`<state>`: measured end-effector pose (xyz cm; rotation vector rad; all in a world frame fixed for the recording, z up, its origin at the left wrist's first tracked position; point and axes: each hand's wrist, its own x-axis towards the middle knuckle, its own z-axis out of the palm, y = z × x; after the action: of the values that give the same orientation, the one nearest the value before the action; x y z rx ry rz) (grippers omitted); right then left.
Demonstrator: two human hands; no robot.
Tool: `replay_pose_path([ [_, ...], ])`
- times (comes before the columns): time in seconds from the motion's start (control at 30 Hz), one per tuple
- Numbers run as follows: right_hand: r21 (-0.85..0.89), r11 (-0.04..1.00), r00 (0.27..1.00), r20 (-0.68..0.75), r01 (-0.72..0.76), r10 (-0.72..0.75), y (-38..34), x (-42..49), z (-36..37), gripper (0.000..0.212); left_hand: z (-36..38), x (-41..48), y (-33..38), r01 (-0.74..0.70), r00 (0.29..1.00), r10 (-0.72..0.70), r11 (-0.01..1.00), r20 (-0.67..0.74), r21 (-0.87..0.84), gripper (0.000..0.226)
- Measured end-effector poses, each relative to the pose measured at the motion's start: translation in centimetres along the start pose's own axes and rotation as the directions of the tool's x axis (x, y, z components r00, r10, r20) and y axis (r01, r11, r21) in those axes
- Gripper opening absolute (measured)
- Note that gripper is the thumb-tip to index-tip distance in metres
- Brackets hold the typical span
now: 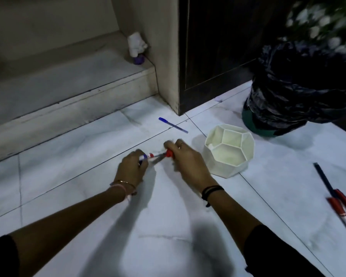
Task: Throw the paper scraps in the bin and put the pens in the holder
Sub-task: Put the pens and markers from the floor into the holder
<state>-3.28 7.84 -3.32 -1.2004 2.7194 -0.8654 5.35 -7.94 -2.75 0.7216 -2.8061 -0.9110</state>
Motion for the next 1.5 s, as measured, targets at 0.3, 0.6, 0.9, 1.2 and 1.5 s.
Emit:
replay_pose_path([
  [0.3,0.255,0.954,0.812,-0.516,-0.159,0.273,4.0,-1.0,-12.0,0.023,-3.3,1.5,12.0,-0.299,0.953,0.280,0.933,-0.118,-0.201,0.012],
  [0.6,0.188,0.917,0.829,-0.394,-0.350,0.397,6.5,-3.6,-10.2,0.037,2.1,2.3,14.0,-0.148,0.974,0.191,0.944,0.123,-0.295,0.029],
  [0.9,0.541,0.731,0.690,-0.335,-0.417,0.641,7.5,-9.5,-5.9,0.025,5.5,1.7,10.7,-0.056,0.891,0.187,0.950,0.414,-0.307,0.046],
  [1.2,0.612,0.702,0.681,-0.340,-0.363,0.649,9.0,-9.8,-6.1,0.041,8.3,9.7,6.6,-0.092,0.982,0.082,0.995,0.169,0.050,0.047],
  [1.5,0.482,0.742,0.629,-0.409,-0.466,0.661,11.9,-13.8,-6.0,0.027,10.9,10.2,7.6,-0.148,0.986,0.117,0.936,0.115,0.318,0.025],
])
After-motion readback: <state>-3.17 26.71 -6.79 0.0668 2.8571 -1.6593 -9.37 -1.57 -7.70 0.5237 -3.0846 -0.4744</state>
